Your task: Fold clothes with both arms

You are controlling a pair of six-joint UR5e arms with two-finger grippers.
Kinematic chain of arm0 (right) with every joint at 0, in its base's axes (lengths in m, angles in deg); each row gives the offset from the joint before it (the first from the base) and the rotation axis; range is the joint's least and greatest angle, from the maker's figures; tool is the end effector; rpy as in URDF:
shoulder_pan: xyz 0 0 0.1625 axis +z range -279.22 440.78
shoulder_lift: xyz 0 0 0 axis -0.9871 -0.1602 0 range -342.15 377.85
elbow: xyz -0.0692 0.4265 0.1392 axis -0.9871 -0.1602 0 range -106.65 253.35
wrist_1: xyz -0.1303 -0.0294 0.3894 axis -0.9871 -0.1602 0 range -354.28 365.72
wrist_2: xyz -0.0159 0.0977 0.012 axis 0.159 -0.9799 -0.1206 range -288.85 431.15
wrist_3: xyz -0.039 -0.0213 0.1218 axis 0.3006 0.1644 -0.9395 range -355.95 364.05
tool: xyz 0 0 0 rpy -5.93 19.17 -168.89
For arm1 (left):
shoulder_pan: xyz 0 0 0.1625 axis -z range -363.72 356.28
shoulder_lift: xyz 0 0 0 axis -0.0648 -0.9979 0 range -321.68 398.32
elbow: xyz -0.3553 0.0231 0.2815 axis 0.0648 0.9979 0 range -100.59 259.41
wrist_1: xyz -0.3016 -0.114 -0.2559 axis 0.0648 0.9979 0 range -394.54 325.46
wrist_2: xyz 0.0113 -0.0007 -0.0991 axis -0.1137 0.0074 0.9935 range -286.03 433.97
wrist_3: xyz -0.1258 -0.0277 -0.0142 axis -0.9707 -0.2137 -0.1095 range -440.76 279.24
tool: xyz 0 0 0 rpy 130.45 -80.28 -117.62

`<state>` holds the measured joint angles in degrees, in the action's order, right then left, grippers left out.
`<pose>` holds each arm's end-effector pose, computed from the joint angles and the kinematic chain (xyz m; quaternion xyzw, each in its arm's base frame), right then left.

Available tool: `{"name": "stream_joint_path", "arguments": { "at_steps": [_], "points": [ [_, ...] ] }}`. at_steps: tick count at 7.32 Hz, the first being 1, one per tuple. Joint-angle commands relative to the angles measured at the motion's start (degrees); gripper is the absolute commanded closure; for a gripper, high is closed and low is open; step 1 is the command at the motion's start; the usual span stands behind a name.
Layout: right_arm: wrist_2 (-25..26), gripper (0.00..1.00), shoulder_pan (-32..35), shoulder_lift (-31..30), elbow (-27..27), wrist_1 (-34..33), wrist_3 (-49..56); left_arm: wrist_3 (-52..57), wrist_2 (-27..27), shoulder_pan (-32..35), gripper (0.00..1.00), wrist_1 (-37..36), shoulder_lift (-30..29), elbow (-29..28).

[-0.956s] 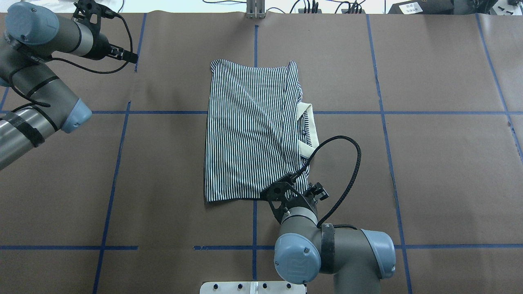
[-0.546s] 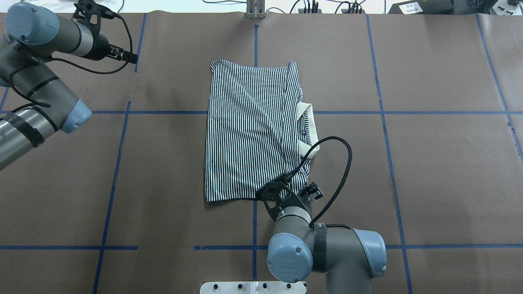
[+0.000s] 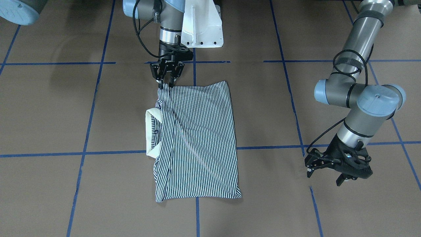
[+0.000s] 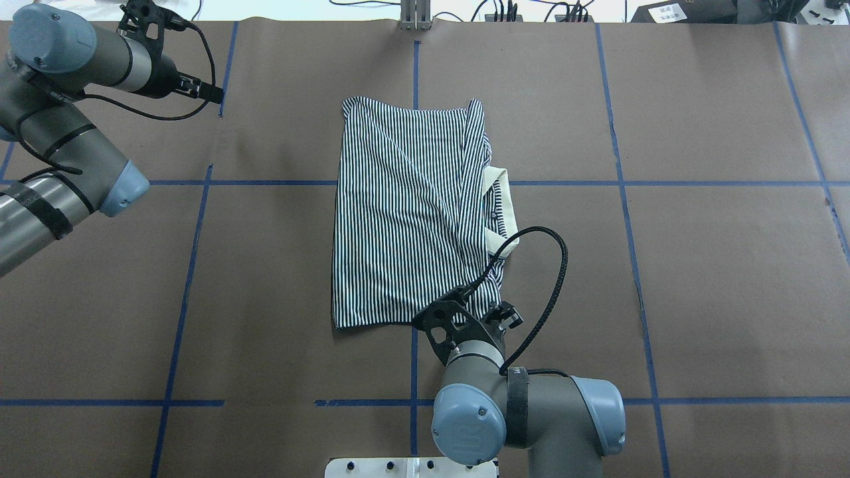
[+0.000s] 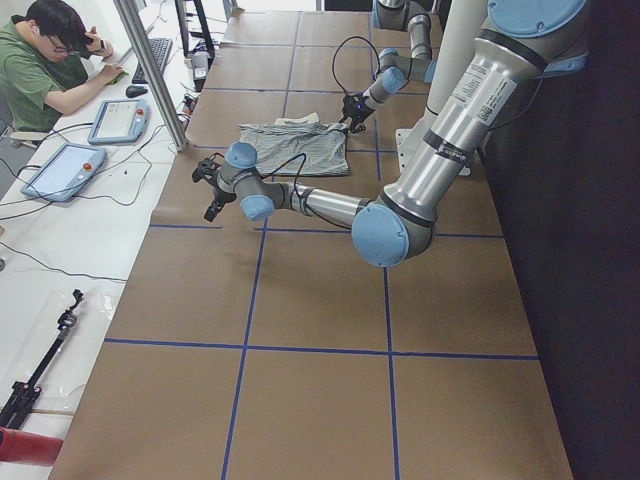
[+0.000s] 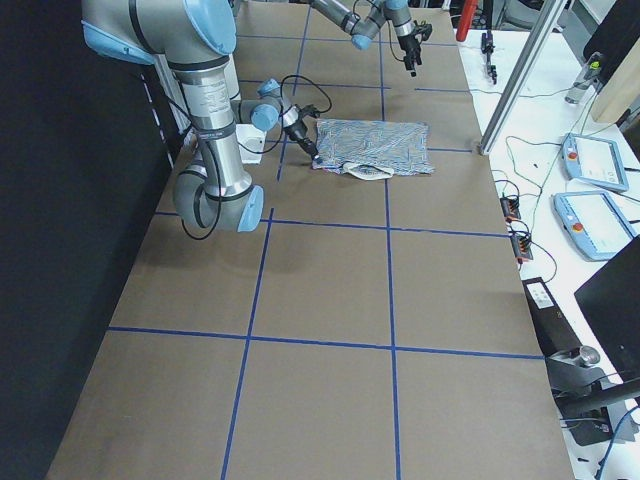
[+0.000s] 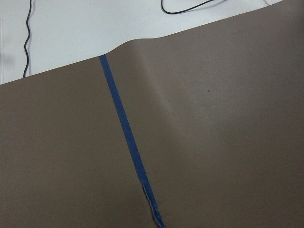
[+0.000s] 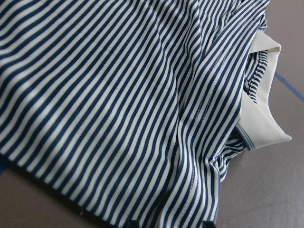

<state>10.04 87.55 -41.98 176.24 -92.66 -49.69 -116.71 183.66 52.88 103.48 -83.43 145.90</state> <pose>-0.6315 -0.2723 0.3256 0.3274 -0.1812 -0.1634 0.9128 0.3553 -0.7014 0.4773 0.2963 0.3883 0.0613 0.8704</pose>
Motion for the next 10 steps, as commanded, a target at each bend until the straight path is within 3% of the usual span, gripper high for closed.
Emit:
{"name": "stream_joint_path", "arguments": {
  "at_steps": [1, 2, 4, 7, 10],
  "points": [
    [0.03, 0.71, -0.09, -0.28, 0.12, -0.14, 0.04, -0.09, 0.00, 0.00, 0.00, -0.03, 0.03, 0.04],
    [0.03, 0.87, -0.09, -0.28, 0.38, -0.14, 0.04, -0.09, 0.00, 0.00, 0.00, -0.03, 0.03, 0.04],
    [0.03, 1.00, 0.87, -0.02, 0.64, -0.05, 0.12, -0.09, 0.00, 0.00, 0.00, -0.03, -0.06, 0.04],
    [-0.32, 1.00, 2.19, -2.37, 6.08, 0.03, 2.67, -0.09, 0.00, 0.00, 0.00, 0.06, -0.15, 0.04],
    [-0.32, 0.99, 1.32, -7.03, 7.67, 0.47, -3.72, -0.09, 0.00, 0.00, 0.00, 0.06, -0.06, 0.04]
  ]
}}
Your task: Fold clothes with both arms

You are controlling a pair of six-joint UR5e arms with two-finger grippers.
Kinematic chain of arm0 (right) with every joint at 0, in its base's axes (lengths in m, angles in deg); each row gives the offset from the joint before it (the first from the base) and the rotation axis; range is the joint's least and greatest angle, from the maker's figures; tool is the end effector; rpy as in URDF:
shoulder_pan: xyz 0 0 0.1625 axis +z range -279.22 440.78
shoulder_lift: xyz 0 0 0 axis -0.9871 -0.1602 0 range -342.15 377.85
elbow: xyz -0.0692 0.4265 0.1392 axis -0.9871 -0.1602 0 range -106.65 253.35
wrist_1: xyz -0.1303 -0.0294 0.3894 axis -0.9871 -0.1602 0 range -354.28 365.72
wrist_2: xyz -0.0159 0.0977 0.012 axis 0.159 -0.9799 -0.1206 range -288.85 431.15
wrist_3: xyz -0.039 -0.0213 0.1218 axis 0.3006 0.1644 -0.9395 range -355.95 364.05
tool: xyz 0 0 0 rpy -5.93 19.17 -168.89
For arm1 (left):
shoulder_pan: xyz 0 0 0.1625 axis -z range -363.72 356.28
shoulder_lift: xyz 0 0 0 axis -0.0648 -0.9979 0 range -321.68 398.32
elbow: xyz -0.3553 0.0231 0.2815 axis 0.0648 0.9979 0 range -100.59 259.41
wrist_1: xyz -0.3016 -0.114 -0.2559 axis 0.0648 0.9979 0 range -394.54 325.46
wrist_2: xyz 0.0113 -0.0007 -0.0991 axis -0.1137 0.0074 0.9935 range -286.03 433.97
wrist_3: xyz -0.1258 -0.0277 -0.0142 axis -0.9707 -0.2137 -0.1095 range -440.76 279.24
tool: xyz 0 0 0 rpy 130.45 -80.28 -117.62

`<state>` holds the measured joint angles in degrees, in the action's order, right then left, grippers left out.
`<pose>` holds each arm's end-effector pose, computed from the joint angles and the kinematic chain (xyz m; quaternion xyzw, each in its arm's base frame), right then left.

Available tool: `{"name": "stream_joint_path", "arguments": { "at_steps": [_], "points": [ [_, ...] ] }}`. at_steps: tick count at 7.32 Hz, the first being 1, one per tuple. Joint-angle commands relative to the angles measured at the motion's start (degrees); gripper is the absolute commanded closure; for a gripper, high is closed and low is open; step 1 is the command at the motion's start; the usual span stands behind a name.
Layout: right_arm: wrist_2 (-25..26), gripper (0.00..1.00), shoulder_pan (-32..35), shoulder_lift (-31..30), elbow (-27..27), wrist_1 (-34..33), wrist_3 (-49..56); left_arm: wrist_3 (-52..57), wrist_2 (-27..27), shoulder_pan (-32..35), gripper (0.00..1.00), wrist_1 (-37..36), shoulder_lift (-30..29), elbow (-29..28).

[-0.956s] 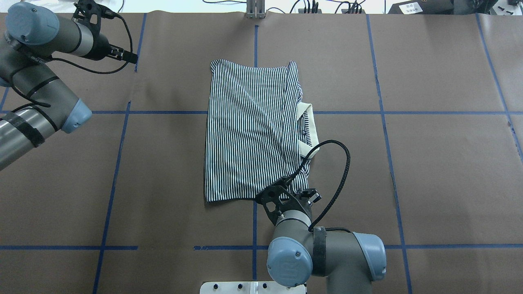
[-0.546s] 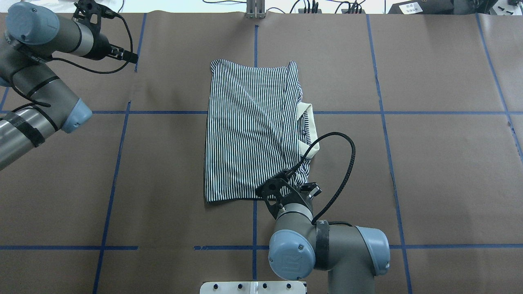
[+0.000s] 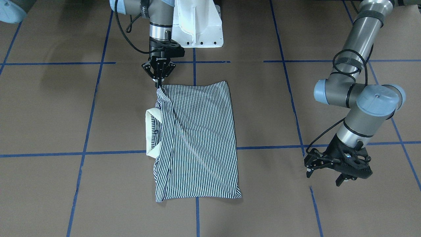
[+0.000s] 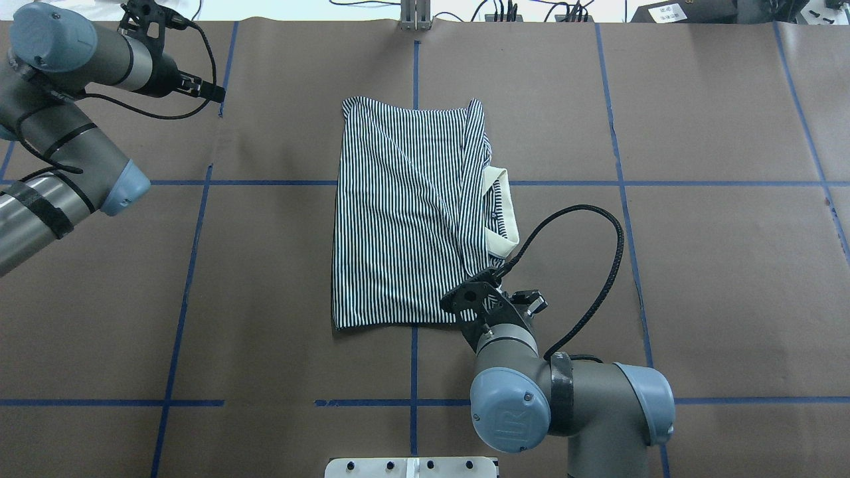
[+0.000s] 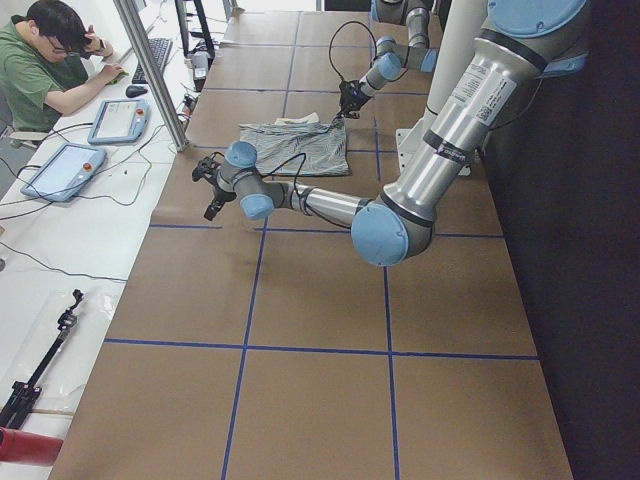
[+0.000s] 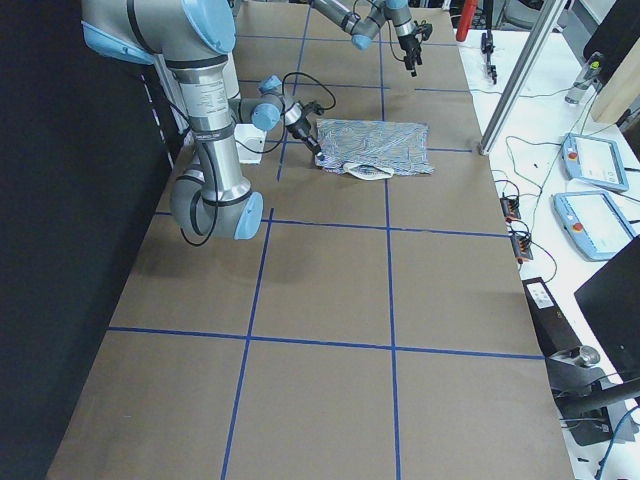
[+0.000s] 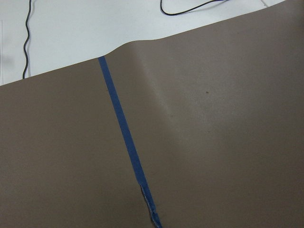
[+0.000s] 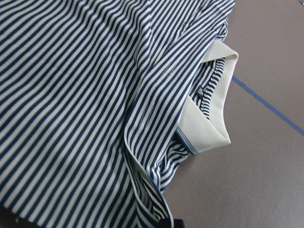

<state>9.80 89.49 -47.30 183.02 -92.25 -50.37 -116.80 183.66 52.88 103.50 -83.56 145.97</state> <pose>-0.5796 -0.2866 0.3333 0.3321 -0.1928 -0.1384 0.9129 0.3556 -0.7019 0.4748 0.2975 0.3894 0.0609 0.8696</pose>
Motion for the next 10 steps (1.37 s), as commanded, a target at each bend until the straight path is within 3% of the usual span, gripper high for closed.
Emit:
{"name": "stream_joint_path", "arguments": {
  "at_steps": [1, 3, 4, 5, 6, 7, 10],
  "points": [
    [-0.08, 0.89, -2.01, -3.13, 1.94, -0.02, -6.37, 0.00, 0.00, 0.00, 0.00, 0.04, 0.07, -0.03],
    [-0.17, 0.79, -4.65, -3.93, 2.13, -0.02, -16.29, 0.00, 0.00, 0.00, 0.00, 0.04, 0.07, -0.03],
    [-0.17, 0.59, -4.84, -3.93, 2.13, 0.06, -16.86, 0.00, 0.00, 0.00, 0.00, -0.05, 0.07, -0.03],
    [-0.17, 0.10, -4.84, -4.02, 2.39, -0.02, -16.86, 0.00, 0.00, 0.00, 0.00, 0.04, 0.07, -0.03],
    [-0.69, 0.00, -4.67, -4.02, 4.74, -0.20, -15.99, 0.00, 0.00, 0.00, 0.00, -0.05, 0.07, -0.03],
    [-3.22, 0.00, -3.45, -3.76, 7.20, -0.64, -14.68, 0.00, 0.00, 0.00, 0.00, -0.05, 0.07, -0.03],
    [-10.68, 0.00, 5.85, 3.16, 2.25, 0.06, -3.45, 0.00, 0.00, 0.00, 0.00, 0.04, 0.07, -0.03]
  ]
}}
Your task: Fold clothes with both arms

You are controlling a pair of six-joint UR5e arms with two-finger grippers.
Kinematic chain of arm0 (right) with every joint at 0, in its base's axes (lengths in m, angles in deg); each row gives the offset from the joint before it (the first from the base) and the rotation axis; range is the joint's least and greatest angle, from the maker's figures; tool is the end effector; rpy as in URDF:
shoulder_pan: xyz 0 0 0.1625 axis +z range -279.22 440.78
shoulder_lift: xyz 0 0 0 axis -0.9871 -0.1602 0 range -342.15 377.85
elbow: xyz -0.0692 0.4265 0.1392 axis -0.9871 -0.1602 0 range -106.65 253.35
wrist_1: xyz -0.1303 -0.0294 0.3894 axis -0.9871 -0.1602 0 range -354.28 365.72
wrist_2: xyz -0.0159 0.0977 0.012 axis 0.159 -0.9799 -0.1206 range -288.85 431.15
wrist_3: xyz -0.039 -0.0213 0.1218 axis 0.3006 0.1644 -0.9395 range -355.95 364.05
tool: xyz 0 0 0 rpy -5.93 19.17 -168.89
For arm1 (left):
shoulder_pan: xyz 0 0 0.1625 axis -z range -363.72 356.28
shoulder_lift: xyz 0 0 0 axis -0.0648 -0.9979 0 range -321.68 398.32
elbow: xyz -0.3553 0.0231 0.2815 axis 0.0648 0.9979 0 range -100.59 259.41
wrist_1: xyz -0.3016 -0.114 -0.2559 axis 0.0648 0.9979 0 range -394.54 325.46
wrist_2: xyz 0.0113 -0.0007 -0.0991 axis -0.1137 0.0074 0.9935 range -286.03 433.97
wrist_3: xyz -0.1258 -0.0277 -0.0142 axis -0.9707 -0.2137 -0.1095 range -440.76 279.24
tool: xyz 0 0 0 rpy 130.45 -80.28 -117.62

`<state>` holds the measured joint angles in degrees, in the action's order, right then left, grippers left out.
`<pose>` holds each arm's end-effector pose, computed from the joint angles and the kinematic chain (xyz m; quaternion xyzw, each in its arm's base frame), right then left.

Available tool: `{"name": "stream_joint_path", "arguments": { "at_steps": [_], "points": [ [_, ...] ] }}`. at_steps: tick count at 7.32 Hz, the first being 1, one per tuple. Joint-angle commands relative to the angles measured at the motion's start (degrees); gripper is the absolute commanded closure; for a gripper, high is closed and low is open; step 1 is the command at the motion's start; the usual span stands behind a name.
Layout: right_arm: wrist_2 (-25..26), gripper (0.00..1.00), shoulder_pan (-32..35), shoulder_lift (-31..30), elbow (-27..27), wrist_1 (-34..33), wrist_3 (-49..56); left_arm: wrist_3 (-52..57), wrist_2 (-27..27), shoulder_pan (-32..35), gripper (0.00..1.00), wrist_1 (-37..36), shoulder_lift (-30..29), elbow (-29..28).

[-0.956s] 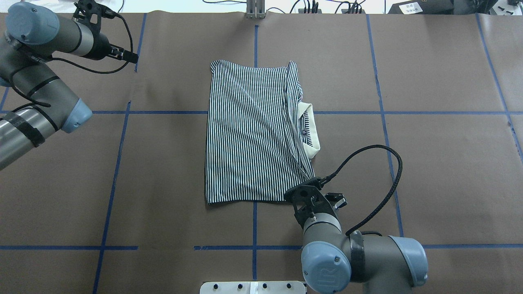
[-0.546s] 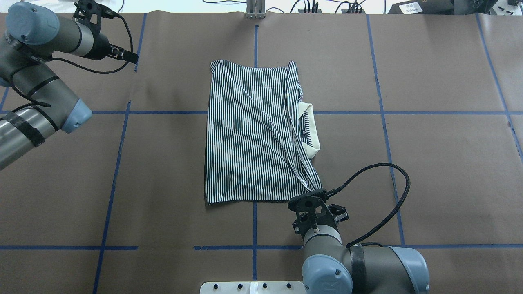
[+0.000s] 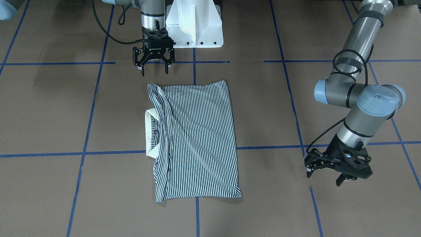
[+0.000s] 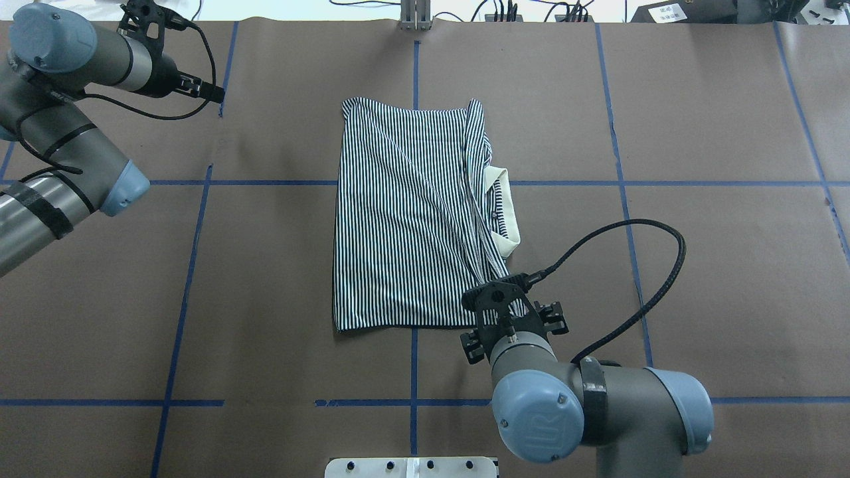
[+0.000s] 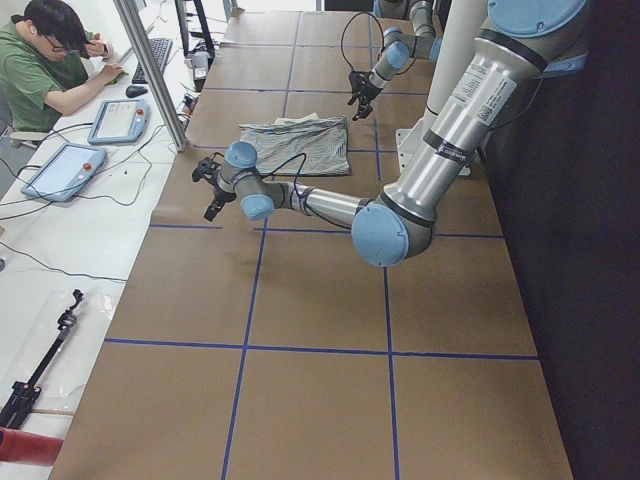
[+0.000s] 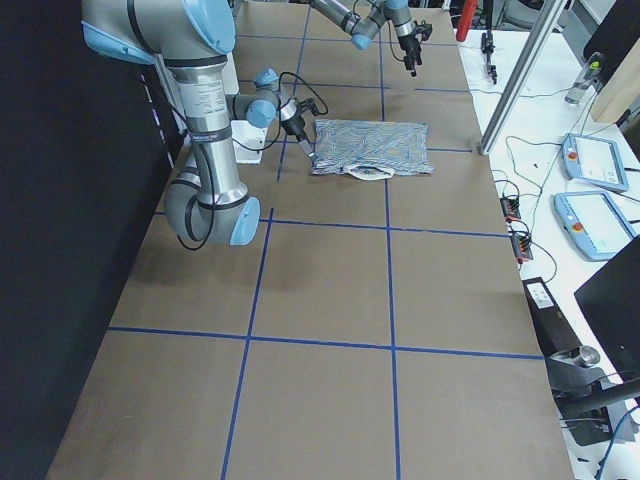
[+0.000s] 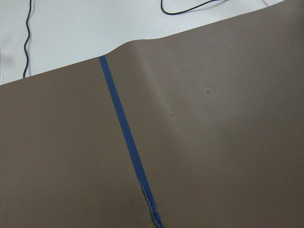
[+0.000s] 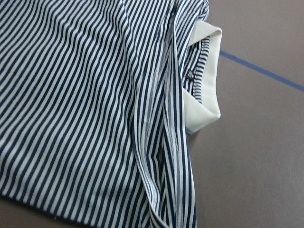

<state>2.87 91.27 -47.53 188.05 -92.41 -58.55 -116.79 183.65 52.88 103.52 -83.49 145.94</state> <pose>-0.5543 -0.2870 0.3048 0.2790 -0.2695 -0.0697 0.9191 0.3554 -0.7017 0.4760 0.2970 0.3890 0.0608 0.8699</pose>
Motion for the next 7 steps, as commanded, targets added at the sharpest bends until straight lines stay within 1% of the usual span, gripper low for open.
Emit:
{"name": "stream_joint_path", "arguments": {
  "at_steps": [1, 2, 3, 4, 6, 7],
  "points": [
    [-5.36, 0.09, 5.14, 5.34, -5.60, 0.22, 6.15, 0.00, 0.00, 0.00, 0.00, 0.01, 0.00, -0.09],
    [-6.15, 0.70, 5.33, 5.36, -6.32, 0.13, 7.39, 0.00, 0.00, 0.00, 0.00, 0.01, 0.00, -0.09],
    [-6.51, 0.75, 5.24, 5.36, -6.68, 0.13, 10.27, 0.00, 0.00, 0.00, 0.00, 0.01, 0.00, -0.09],
    [-6.60, 0.75, 5.24, 5.36, -7.03, 0.04, 11.60, 0.00, 0.00, 0.00, 0.00, 0.01, 0.00, -0.09],
    [-6.69, 0.76, 5.07, 5.53, -9.40, 0.22, 11.44, 0.00, 0.00, 0.00, 0.00, 0.01, 0.00, -0.09],
    [-6.69, 0.76, 4.81, 5.53, -9.41, 0.22, 11.53, 0.00, 0.00, 0.00, 0.00, 0.01, 0.00, -0.09]
  ]
}}
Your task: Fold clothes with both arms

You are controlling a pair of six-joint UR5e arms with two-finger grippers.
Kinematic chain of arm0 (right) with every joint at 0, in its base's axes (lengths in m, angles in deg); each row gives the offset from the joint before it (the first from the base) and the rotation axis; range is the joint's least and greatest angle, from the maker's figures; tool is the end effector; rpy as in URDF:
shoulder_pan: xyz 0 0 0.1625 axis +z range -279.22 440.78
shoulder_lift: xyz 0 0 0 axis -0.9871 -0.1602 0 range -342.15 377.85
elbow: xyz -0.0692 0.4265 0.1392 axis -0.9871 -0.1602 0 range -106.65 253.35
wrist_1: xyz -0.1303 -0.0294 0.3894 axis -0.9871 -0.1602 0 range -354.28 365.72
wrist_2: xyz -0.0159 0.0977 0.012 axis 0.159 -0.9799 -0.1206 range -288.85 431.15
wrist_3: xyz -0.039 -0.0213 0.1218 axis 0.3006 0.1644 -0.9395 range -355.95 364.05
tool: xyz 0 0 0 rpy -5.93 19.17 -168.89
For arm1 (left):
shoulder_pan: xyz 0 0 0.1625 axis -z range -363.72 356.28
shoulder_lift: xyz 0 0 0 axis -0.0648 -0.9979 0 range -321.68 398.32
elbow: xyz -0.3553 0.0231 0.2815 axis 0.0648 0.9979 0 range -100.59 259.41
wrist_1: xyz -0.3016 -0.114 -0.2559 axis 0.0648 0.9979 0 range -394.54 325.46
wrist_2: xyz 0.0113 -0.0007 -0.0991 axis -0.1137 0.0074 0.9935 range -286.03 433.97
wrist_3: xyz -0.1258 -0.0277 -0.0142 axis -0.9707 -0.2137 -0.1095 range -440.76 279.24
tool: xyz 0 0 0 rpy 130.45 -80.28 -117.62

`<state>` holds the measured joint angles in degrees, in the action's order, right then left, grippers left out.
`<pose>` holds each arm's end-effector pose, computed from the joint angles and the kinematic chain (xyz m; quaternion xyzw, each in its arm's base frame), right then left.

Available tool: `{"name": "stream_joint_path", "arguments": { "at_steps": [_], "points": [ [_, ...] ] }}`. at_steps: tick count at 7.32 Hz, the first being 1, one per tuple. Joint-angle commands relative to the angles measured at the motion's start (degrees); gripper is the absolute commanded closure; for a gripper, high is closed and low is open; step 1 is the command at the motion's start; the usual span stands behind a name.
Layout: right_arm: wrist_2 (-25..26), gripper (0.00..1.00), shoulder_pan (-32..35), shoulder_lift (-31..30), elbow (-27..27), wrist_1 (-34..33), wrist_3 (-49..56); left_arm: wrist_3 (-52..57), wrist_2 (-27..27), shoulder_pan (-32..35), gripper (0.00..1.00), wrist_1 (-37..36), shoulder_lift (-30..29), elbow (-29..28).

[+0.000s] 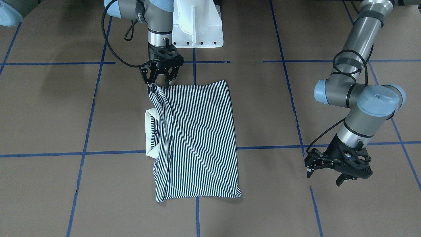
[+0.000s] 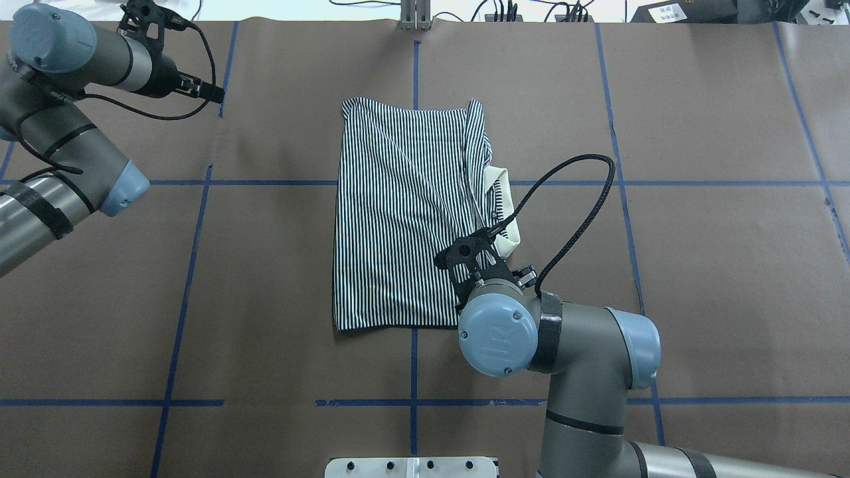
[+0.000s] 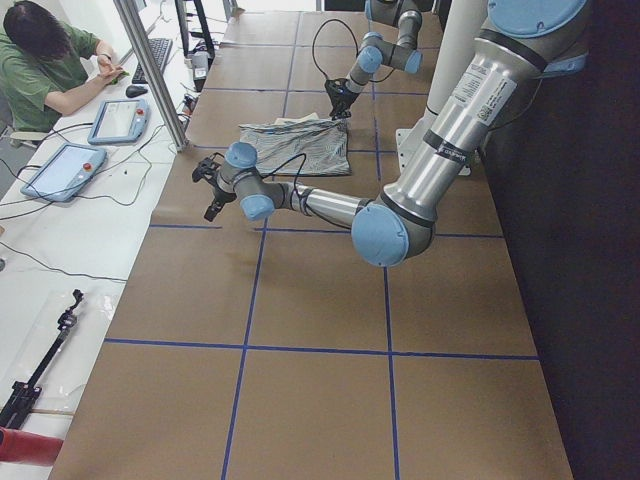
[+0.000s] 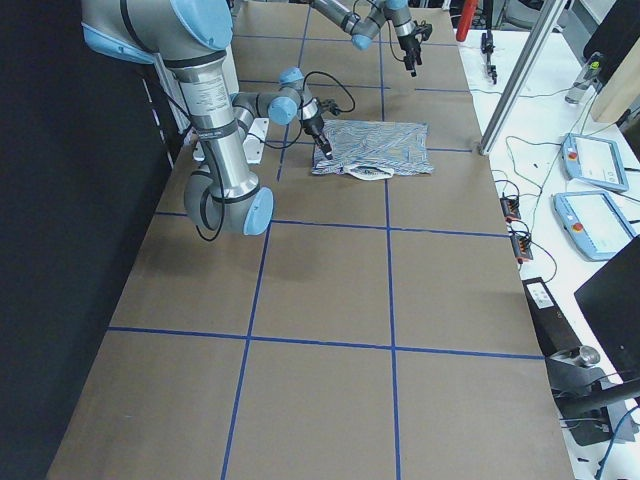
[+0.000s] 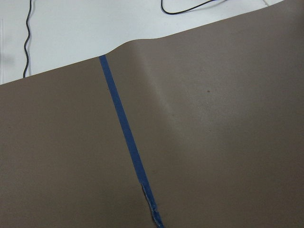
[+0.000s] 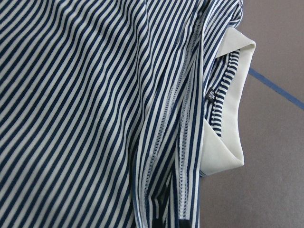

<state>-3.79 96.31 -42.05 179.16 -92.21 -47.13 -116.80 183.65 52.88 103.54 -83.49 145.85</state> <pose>-0.5856 -0.3361 0.3128 0.2576 -0.2304 -0.1475 0.9267 0.3555 -0.7018 0.4768 0.2965 0.3888 0.0606 0.8702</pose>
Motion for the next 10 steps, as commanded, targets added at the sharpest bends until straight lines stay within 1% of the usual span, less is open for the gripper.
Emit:
{"name": "stream_joint_path", "arguments": {
  "at_steps": [1, 3, 4, 6, 7, 10],
  "points": [
    [-0.03, 0.75, -0.41, 0.23, -0.51, 0.02, 0.03, 0.00, 0.00, -0.09, 0.00, 0.00, 0.00, 0.00],
    [-0.20, 0.72, -0.50, 1.46, -0.86, -0.07, -0.06, 0.00, 0.00, -0.09, 0.00, 0.00, 0.00, 0.00],
    [-0.12, 0.73, -0.68, 1.54, -2.43, 0.10, -0.58, -0.09, 0.00, -0.09, 0.00, 0.00, 0.00, 0.00],
    [-0.12, 0.76, -0.68, 1.55, -3.06, 0.90, -0.32, -0.09, 0.00, -0.09, 0.00, 0.00, 0.00, 0.00],
    [-0.21, 0.99, -0.68, 1.55, -3.06, 0.90, 0.03, -0.09, 0.00, -0.09, 0.00, 0.00, 0.00, 0.00],
    [-0.21, 1.00, -0.24, 0.85, -1.66, 0.90, 0.29, -0.09, 0.00, -0.09, 0.00, 0.00, 0.00, 0.00]
  ]
}}
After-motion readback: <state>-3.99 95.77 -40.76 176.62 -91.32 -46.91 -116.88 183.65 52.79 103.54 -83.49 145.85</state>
